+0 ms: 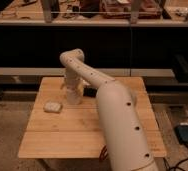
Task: Pick up the ceramic cup
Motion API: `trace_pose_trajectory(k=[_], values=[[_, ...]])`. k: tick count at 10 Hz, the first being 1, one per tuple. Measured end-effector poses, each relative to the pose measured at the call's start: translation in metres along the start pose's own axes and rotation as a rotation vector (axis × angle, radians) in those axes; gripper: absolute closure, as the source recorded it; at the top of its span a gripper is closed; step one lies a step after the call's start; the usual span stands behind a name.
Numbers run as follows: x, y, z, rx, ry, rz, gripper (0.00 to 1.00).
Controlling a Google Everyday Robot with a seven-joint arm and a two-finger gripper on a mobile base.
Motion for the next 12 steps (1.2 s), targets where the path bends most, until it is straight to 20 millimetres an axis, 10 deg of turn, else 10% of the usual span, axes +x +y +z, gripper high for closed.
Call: trace_pose_trajectory(k=[5,12], values=[[0.003,-0.001,0.000,-0.006,0.051,-0.020,0.27],[-0.013,0.015,-0.007,-0.038,-0.024,-0.019,0.97]])
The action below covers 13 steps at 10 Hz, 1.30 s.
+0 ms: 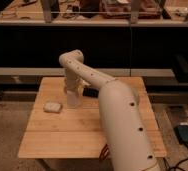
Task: Pick up the ceramic cup
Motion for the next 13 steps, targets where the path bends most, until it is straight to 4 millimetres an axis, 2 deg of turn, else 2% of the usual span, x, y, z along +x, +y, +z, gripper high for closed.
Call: trace_pose_trajectory(k=[1,6,10,12,13], values=[[-0.001,0.002,-0.004,-0.004,-0.015,0.001,1.00],[-0.001,0.003,-0.029,0.041,-0.063,0.008,1.00],[0.001,0.014,-0.084,0.152,0.008,-0.017,1.00],[-0.008,0.027,-0.128,0.224,0.074,-0.041,1.00],[-0.012,0.030,-0.139,0.239,0.083,-0.046,1.00]])
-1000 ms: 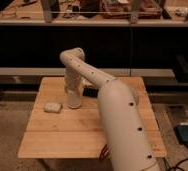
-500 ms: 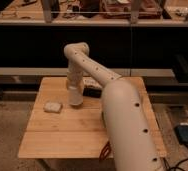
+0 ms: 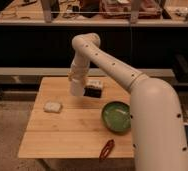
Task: Pick up the ceramic cup
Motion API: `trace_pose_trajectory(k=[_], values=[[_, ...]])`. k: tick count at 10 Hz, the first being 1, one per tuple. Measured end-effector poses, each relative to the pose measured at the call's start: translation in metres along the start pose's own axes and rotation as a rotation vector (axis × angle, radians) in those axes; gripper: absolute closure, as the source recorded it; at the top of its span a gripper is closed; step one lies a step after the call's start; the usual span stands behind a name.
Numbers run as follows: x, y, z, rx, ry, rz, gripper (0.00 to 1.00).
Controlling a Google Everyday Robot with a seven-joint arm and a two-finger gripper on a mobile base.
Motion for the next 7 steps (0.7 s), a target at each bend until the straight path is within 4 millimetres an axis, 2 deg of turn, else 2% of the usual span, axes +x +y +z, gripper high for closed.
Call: trace_pose_trajectory(k=[2,7], values=[[-0.018,0.005,-0.039,0.034,0.015,-0.039,1.00],[-0.020,0.004,-0.040,0.036,0.014,-0.044,1.00]])
